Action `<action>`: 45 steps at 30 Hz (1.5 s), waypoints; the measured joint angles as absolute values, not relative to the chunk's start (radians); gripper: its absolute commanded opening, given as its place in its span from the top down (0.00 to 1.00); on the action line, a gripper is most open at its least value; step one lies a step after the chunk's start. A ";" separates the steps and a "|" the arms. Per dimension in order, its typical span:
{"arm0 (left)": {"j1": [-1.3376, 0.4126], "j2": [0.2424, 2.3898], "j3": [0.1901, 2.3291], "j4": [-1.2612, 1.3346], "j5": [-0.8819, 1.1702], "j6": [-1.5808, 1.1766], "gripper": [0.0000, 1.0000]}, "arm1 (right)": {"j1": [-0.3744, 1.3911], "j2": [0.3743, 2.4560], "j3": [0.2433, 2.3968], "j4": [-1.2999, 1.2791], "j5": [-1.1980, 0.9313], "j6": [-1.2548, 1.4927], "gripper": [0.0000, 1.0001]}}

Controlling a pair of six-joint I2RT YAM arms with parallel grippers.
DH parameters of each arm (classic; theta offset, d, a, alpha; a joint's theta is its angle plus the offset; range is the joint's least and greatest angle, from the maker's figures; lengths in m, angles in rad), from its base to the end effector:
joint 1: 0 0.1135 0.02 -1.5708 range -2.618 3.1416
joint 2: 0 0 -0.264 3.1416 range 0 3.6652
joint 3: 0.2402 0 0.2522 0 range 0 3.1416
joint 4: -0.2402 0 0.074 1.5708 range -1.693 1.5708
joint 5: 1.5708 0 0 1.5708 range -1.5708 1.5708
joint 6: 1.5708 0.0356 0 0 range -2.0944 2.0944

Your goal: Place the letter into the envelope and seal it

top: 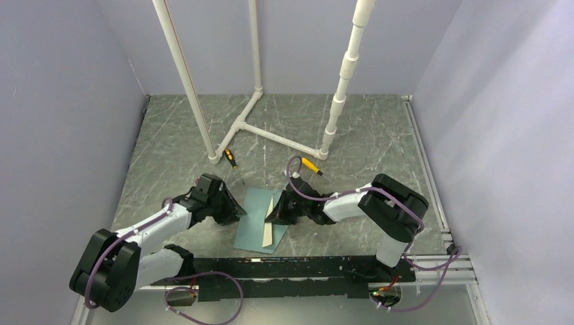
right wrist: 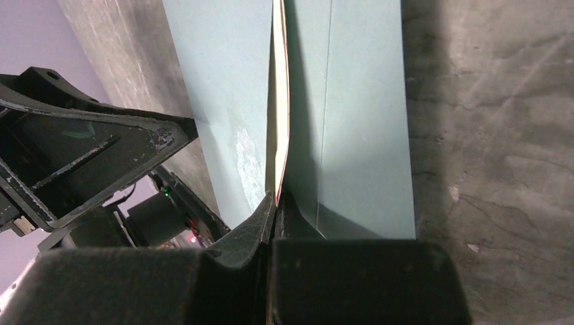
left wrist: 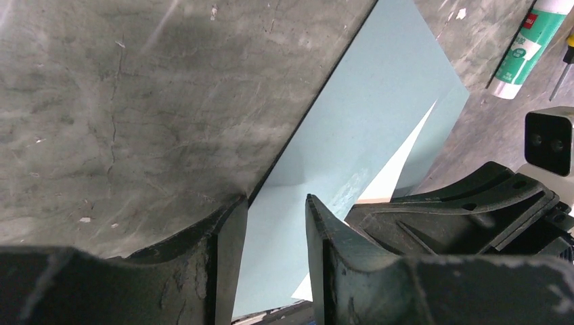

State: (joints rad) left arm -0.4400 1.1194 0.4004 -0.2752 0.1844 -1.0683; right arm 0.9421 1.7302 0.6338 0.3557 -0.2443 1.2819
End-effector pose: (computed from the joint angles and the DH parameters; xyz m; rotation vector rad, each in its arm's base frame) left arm 0.1674 -0.0860 0.1435 -0.7777 2.6377 -0.7434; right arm 0.1737 0.2536 0.1104 0.3150 2.7068 1.2230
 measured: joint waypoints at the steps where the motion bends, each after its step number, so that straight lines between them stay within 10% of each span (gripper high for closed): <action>1: -0.440 1.116 0.400 -0.278 0.184 -1.068 0.55 | 0.942 1.731 0.636 0.356 -0.244 1.272 1.00; 18: -0.440 1.018 0.363 -0.369 0.189 -1.122 0.61 | 0.951 1.772 0.644 0.467 -0.180 1.203 1.00; 23: -0.440 1.018 0.354 -0.361 0.205 -1.139 0.61 | 0.953 1.774 0.644 0.493 -0.166 1.211 0.64; 29: -0.440 0.994 0.354 -0.397 0.186 -1.142 0.62 | 0.957 1.677 0.640 0.379 -0.097 1.169 0.57; 45: -0.440 1.000 0.356 -0.398 0.183 -1.141 0.63 | 0.964 1.666 0.692 0.202 -0.026 1.061 0.94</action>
